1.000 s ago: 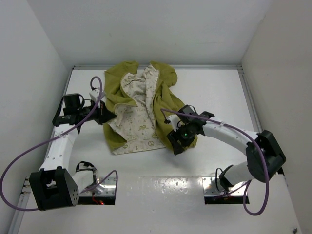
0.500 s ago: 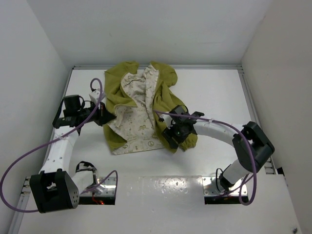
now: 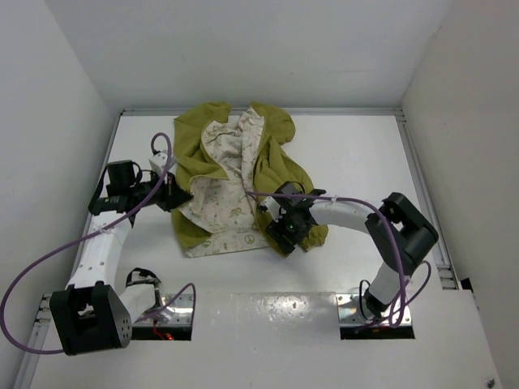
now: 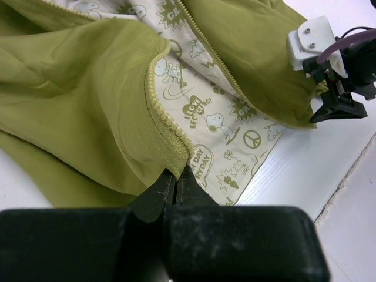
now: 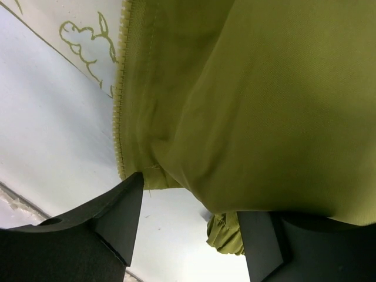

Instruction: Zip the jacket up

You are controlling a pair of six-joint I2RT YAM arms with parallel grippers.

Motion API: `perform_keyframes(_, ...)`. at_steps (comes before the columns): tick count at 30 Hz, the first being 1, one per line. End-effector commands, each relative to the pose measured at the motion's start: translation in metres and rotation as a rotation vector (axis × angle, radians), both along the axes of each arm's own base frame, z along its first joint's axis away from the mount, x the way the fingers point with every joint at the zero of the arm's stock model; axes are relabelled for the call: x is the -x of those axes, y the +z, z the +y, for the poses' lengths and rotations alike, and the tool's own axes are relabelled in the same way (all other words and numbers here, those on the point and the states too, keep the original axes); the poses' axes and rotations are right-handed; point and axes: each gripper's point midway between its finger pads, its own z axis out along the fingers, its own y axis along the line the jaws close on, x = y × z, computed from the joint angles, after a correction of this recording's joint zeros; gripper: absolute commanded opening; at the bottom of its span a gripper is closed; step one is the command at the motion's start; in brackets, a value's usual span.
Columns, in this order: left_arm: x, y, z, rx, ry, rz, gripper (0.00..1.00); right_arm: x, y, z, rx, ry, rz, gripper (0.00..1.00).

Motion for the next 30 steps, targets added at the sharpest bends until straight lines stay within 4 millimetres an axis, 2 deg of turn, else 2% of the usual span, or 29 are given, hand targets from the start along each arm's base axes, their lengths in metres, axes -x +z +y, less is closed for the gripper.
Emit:
perform_keyframes(1,0.0,0.005,-0.002,-0.008,-0.008,-0.039,0.0,-0.002,-0.009,0.008,-0.004,0.0,0.002,0.62)
perform_keyframes(3,0.0,0.005,-0.002,-0.014,-0.012,-0.046,0.0,-0.002,-0.012,0.013,0.0,0.002,0.007,0.62)
perform_keyframes(5,0.0,0.005,-0.002,-0.014,-0.012,-0.046,0.0,0.001,-0.014,0.02,0.0,0.016,0.009,0.57)
perform_keyframes(6,0.001,0.001,-0.002,-0.012,-0.012,-0.037,0.0,0.002,-0.018,0.016,0.025,0.012,0.006,0.54)
perform_keyframes(7,0.0,0.003,0.001,-0.02,0.004,-0.045,0.0,0.004,-0.021,0.017,0.035,0.018,0.007,0.43)
perform_keyframes(10,0.0,0.003,0.002,-0.02,0.004,-0.045,0.0,0.01,-0.029,0.013,0.087,0.039,-0.01,0.29)
perform_keyframes(11,0.0,0.003,0.002,-0.02,0.004,-0.045,0.0,0.016,-0.03,0.018,0.094,0.068,-0.024,0.25)
perform_keyframes(15,0.0,0.003,0.002,-0.02,0.004,-0.045,0.0,0.011,-0.04,0.009,0.158,0.074,-0.084,0.08)
perform_keyframes(17,0.0,0.003,0.002,-0.02,0.004,-0.045,0.0,0.006,-0.032,0.012,0.142,0.073,-0.105,0.02)
perform_keyframes(18,0.0,0.003,0.002,-0.02,0.004,-0.045,0.0,0.002,-0.023,0.012,0.129,0.07,-0.117,0.0)
perform_keyframes(19,0.0,0.003,0.002,-0.02,0.004,-0.045,0.0,0.001,-0.023,0.007,0.129,0.056,-0.102,0.0)
perform_keyframes(20,0.002,0.001,0.001,-0.02,0.004,-0.045,0.0,-0.008,-0.005,0.013,0.08,0.042,-0.132,0.0)
perform_keyframes(21,0.002,0.001,0.001,-0.02,0.004,-0.045,0.0,-0.011,0.002,0.008,0.069,0.018,-0.119,0.0)
perform_keyframes(22,0.003,0.002,0.0,-0.013,-0.004,-0.046,0.0,-0.011,0.01,0.011,0.023,0.008,-0.103,0.0)
perform_keyframes(23,0.004,-0.001,-0.001,-0.011,-0.004,-0.037,0.0,-0.021,0.035,0.015,-0.068,-0.021,-0.131,0.0)
perform_keyframes(24,0.004,-0.001,-0.001,-0.011,-0.004,-0.037,0.0,-0.024,0.045,0.017,-0.104,-0.034,-0.138,0.0)
perform_keyframes(26,0.005,-0.001,-0.002,-0.005,-0.011,-0.038,0.0,-0.035,0.084,0.022,-0.278,-0.073,-0.164,0.0)
perform_keyframes(27,0.005,-0.001,-0.002,-0.005,-0.011,-0.038,0.0,-0.038,0.094,0.024,-0.321,-0.106,-0.163,0.0)
perform_keyframes(28,0.005,-0.001,-0.002,-0.005,-0.011,-0.038,0.0,-0.052,0.11,0.016,-0.363,-0.158,-0.217,0.0)
perform_keyframes(30,0.006,0.002,-0.002,-0.001,-0.007,-0.041,0.0,-0.067,0.127,-0.006,-0.364,-0.293,-0.292,0.0)
